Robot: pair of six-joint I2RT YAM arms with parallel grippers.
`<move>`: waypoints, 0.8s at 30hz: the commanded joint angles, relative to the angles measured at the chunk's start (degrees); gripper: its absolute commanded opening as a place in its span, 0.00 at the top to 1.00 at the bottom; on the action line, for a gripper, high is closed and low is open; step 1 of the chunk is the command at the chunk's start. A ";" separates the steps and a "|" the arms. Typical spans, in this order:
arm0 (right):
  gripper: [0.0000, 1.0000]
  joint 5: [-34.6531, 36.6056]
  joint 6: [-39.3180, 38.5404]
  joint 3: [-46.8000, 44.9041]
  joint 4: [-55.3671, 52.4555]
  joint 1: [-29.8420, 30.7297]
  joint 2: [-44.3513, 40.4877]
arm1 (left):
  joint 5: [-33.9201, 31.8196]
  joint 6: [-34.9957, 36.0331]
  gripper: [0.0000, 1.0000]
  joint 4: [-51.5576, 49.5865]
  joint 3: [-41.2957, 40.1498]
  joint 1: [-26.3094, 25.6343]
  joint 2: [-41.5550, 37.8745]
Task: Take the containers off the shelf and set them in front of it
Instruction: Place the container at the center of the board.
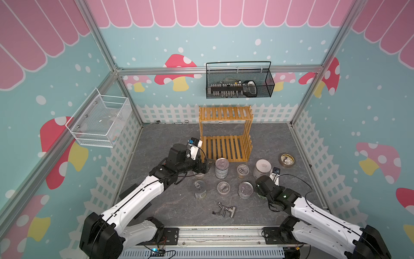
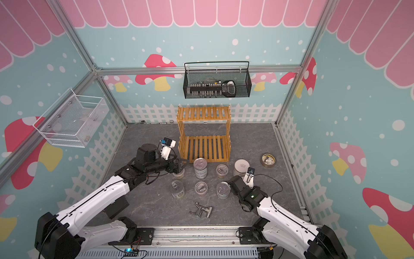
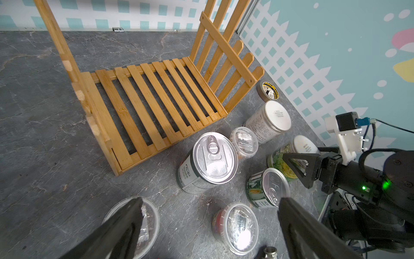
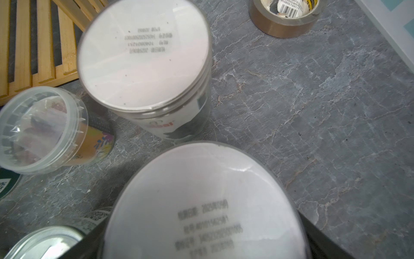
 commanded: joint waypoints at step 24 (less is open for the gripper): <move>0.01 10.93 -6.43 19.75 -13.79 0.30 3.03 | -3.46 -1.50 0.02 0.52 -3.39 4.46 -8.05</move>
